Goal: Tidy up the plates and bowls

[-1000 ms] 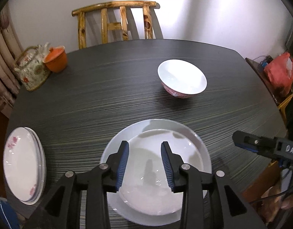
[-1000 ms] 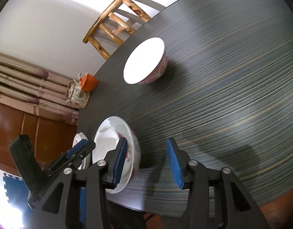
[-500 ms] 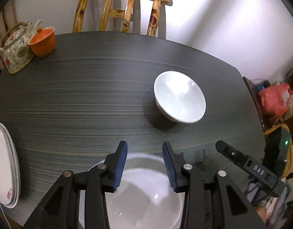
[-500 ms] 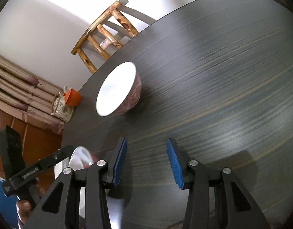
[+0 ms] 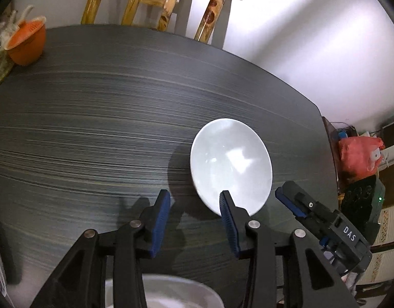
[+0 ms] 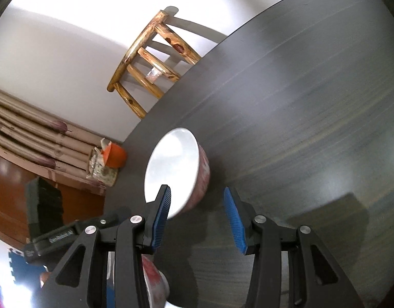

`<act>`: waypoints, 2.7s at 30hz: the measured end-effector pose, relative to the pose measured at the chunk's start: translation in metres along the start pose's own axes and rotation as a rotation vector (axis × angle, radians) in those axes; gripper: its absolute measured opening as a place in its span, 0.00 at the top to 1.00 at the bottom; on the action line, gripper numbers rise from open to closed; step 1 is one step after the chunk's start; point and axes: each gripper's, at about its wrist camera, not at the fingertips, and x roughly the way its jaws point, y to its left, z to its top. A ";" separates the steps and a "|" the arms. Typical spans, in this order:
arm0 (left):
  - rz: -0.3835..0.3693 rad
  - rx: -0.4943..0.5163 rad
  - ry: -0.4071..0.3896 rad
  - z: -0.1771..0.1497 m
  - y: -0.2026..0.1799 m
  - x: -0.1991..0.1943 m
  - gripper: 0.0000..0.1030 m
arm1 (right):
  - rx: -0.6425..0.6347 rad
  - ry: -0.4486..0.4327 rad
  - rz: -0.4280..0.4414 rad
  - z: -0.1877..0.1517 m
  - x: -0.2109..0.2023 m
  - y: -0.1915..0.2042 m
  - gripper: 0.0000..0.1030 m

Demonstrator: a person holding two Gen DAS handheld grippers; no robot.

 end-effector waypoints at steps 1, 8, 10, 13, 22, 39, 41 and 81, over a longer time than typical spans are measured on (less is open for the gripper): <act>-0.010 -0.011 0.008 0.001 0.000 0.003 0.61 | -0.003 0.011 0.001 0.004 0.004 0.001 0.59; -0.044 -0.039 0.030 0.012 0.004 0.023 0.61 | -0.010 0.037 0.007 0.019 0.021 0.007 0.59; -0.043 -0.038 0.028 0.014 0.005 0.026 0.61 | -0.012 0.047 0.006 0.022 0.026 0.007 0.59; -0.056 -0.040 0.022 0.014 0.005 0.030 0.61 | -0.013 0.061 0.000 0.025 0.032 0.006 0.59; -0.057 -0.052 0.078 0.018 0.003 0.055 0.66 | -0.002 0.104 -0.010 0.028 0.048 0.003 0.61; -0.079 0.028 -0.014 -0.027 -0.010 -0.023 0.90 | -0.038 0.079 0.002 0.010 0.005 0.031 0.84; -0.085 0.029 -0.029 -0.041 -0.002 -0.041 0.90 | -0.040 0.080 0.020 -0.001 -0.006 0.039 0.84; -0.021 -0.067 -0.015 -0.137 0.079 -0.079 0.90 | -0.115 0.259 -0.004 -0.129 -0.001 0.095 0.84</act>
